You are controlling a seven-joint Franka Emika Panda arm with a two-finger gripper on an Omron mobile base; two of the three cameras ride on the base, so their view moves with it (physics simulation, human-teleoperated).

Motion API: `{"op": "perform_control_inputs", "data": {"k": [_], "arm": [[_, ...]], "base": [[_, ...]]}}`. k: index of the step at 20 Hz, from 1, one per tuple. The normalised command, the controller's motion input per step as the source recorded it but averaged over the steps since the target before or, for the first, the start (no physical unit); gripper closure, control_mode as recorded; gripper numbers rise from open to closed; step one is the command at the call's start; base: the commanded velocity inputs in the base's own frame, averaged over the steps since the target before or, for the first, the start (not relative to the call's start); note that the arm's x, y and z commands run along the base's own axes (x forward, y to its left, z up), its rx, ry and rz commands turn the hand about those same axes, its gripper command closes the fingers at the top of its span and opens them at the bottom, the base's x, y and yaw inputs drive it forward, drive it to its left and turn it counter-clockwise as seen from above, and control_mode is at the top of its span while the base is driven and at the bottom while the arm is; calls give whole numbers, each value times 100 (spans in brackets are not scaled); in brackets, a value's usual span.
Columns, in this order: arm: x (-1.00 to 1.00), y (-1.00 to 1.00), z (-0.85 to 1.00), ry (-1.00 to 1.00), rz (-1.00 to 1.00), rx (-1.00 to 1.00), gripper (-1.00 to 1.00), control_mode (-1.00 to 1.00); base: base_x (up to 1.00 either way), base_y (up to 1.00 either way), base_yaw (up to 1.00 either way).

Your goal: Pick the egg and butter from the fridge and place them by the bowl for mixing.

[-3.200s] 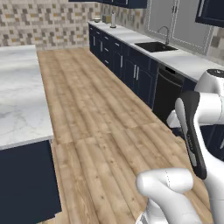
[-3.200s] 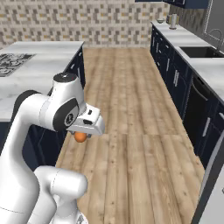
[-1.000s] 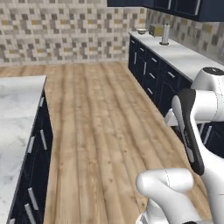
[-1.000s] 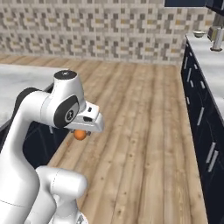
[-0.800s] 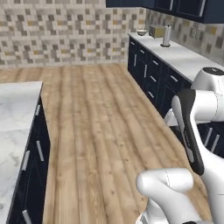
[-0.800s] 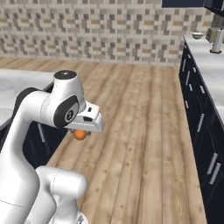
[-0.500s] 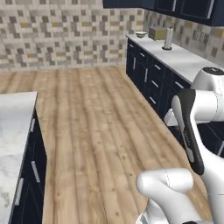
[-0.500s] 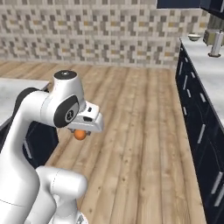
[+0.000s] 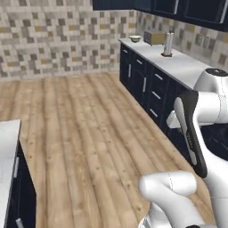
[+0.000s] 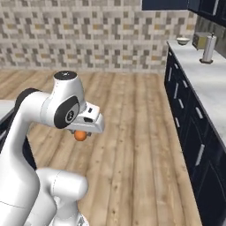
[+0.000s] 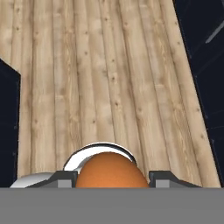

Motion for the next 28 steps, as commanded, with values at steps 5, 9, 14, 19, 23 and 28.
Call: {"op": "perform_control_inputs", "data": {"k": [5, 9, 14, 19, 23, 28], "arm": [[0, 0, 0, 0, 0, 0, 100, 100], [0, 0, 0, 0, 0, 0, 100, 100], [0, 0, 0, 0, 0, 0, 100, 100], [0, 0, 0, 0, 0, 0, 100, 100], [0, 0, 0, 0, 0, 0, 100, 100], [0, 0, 0, 0, 0, 0, 100, 100]], "base": [[100, 36, -24], [97, 52, -27], [88, 63, -30], [92, 50, -39], [96, 42, -44], [83, 51, -42]]}}
